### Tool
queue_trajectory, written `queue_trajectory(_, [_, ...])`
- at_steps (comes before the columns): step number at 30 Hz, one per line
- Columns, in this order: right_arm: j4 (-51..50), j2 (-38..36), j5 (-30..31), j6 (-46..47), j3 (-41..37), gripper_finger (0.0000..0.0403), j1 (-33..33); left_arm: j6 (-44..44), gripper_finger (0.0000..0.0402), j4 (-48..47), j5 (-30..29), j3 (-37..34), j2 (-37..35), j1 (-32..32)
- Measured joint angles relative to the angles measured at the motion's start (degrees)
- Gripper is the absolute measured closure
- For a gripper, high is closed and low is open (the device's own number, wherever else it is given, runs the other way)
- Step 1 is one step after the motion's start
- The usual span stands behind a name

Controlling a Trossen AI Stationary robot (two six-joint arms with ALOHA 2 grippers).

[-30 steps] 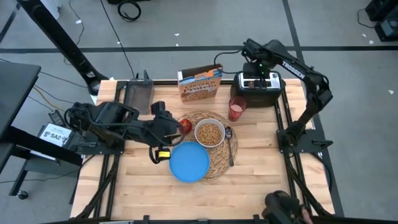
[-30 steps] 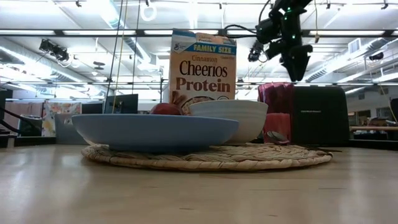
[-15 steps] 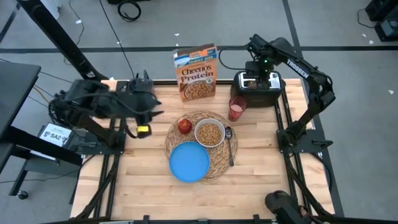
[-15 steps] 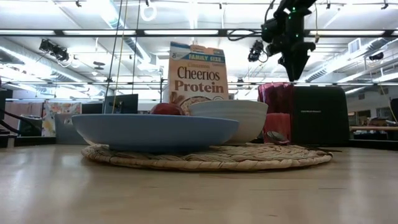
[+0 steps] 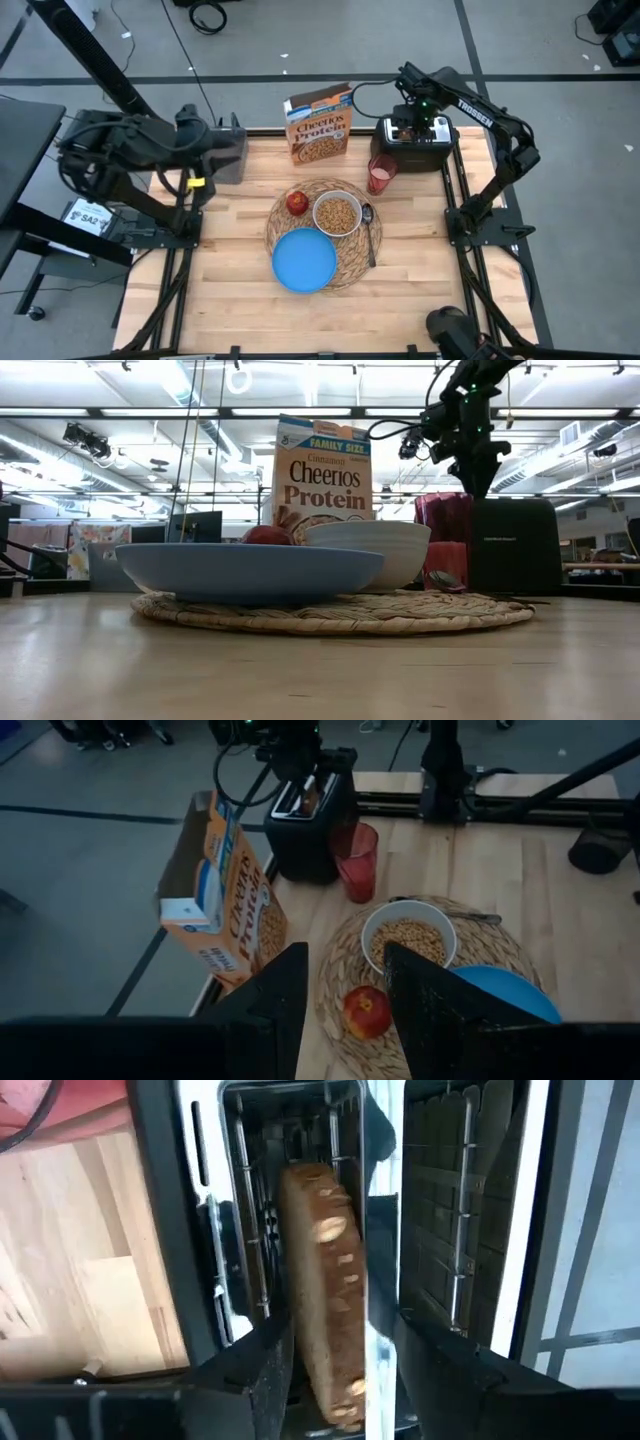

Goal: Arrange a breakfast setting
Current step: Put the bagel on top of the blue plate

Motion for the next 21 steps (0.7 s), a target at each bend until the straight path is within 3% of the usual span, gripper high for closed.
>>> queue_trajectory(10, [-0.57,-0.15,-0.74,-0.31,-0.04,0.0272,1.86,0.95,0.0263,-0.02,-0.57,0.00,-0.69,0.31])
queue_trajectory(21, [-2.63,-2.12,-4.22,-4.10,-0.29,0.0273,3.09,2.08,0.0263,-0.02,-0.85,0.00,-0.74,1.77])
